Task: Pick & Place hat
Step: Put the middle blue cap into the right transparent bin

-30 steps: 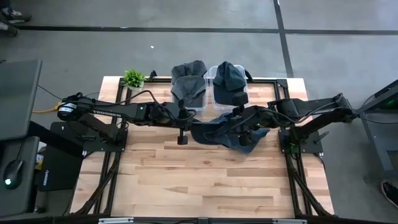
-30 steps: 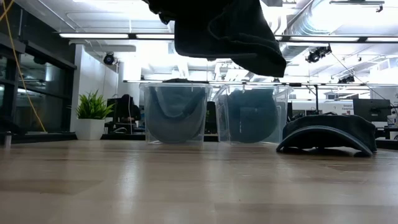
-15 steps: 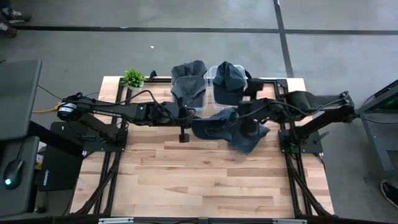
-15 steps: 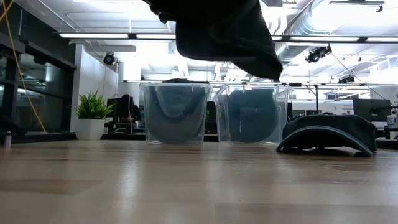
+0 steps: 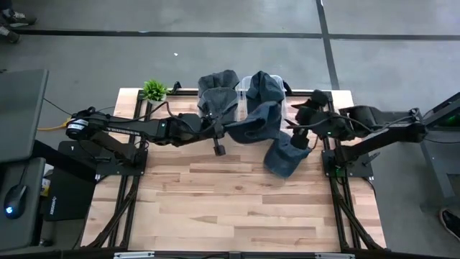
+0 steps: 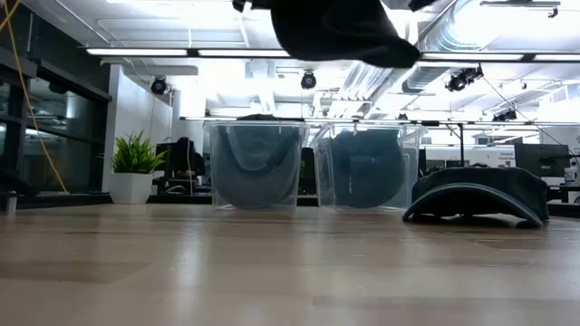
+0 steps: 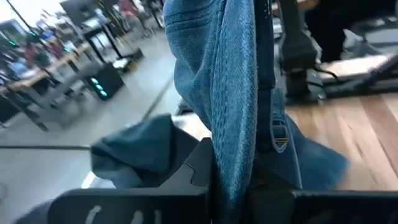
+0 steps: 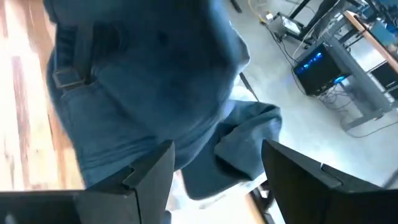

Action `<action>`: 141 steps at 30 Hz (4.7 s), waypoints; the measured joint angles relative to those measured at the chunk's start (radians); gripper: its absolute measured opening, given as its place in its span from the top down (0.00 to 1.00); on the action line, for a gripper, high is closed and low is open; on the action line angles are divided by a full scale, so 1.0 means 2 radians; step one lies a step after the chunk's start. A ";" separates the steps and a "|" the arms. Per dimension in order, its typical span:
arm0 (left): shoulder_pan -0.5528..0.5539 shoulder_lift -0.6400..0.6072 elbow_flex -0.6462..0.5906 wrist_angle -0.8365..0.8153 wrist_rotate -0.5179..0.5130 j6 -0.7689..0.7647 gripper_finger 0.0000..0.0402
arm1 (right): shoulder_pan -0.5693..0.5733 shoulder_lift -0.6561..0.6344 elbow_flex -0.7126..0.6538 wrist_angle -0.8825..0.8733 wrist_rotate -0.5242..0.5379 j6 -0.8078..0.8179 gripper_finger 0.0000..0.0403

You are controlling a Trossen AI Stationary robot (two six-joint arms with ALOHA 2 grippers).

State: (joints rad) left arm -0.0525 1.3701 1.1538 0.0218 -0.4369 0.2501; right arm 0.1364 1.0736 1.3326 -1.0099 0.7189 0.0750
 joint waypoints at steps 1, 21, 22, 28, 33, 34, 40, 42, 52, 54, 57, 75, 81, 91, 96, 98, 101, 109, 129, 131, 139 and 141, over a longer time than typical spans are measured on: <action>0.000 0.000 0.000 0.009 -0.005 0.004 0.99 | 0.000 -0.016 -0.026 0.022 0.000 0.005 0.41; 0.000 0.004 -0.003 0.192 -0.033 0.073 0.99 | 0.000 -0.245 -0.411 0.502 -0.072 0.064 0.41; 0.000 0.004 -0.006 0.204 -0.027 0.074 0.99 | 0.000 -0.247 -0.424 0.541 -0.076 0.057 0.41; 0.028 0.004 -0.055 0.299 0.034 0.047 0.99 | 0.000 -0.242 -0.484 0.752 -0.113 0.018 0.41; 0.053 0.005 -0.099 0.382 0.078 0.011 0.99 | 0.000 -0.227 -0.488 0.827 -0.133 -0.006 0.41; 0.057 0.005 -0.106 0.393 0.086 0.005 0.99 | 0.000 -0.222 -0.488 0.844 -0.138 -0.007 0.41; 0.063 0.040 -0.114 0.434 0.105 -0.006 0.99 | -0.001 -0.186 -0.488 0.924 -0.127 -0.018 0.41; 0.063 0.054 -0.109 0.453 0.111 -0.006 0.99 | -0.006 -0.170 -0.488 0.949 -0.129 -0.013 0.41; 0.063 0.083 -0.109 0.466 0.098 0.001 0.99 | -0.039 -0.126 -0.488 0.974 -0.155 0.045 0.41; 0.063 0.083 -0.109 0.468 0.098 0.006 0.99 | -0.039 -0.122 -0.488 0.976 -0.155 0.049 0.41; 0.063 0.083 -0.109 0.467 0.097 0.007 0.99 | -0.039 -0.118 -0.488 0.990 -0.159 0.050 0.41; 0.063 0.083 -0.109 0.456 0.120 0.007 0.99 | -0.045 -0.118 -0.488 1.017 -0.102 0.056 0.41; 0.064 0.083 -0.109 0.456 0.129 0.007 0.99 | -0.070 -0.117 -0.487 1.016 -0.125 0.077 0.41; 0.063 0.083 -0.109 0.455 0.132 0.007 0.99 | -0.089 -0.106 -0.487 1.012 -0.176 0.099 0.55; 0.063 0.083 -0.109 0.449 0.131 0.007 0.99 | -0.089 -0.091 -0.487 1.012 -0.180 0.094 0.71; 0.063 0.083 -0.109 0.444 0.131 0.007 0.98 | -0.089 -0.091 -0.487 1.012 -0.184 0.086 0.77; 0.063 0.083 -0.109 0.444 0.126 0.007 0.96 | -0.089 -0.091 -0.487 1.014 -0.191 0.073 0.88; 0.063 0.083 -0.109 0.443 0.130 0.007 0.97 | -0.089 -0.092 -0.487 1.020 -0.210 0.051 0.98; 0.062 0.057 -0.109 0.443 0.088 0.022 0.35 | -0.106 -0.092 -0.487 0.991 -0.211 0.037 0.99; 0.061 0.040 -0.109 0.431 0.070 0.035 0.31 | -0.116 -0.092 -0.487 0.989 -0.211 0.037 0.99; 0.062 -0.044 -0.109 0.290 0.010 0.056 0.28 | -0.168 -0.103 -0.470 0.923 -0.221 0.039 0.99; 0.062 -0.061 -0.109 0.239 0.002 0.056 0.28 | -0.177 -0.103 -0.455 0.897 -0.224 0.037 0.99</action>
State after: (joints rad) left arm 0.0710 1.2486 0.9360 0.5004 -0.4335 0.3615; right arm -0.2186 0.8684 0.4225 0.7835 0.2702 0.1486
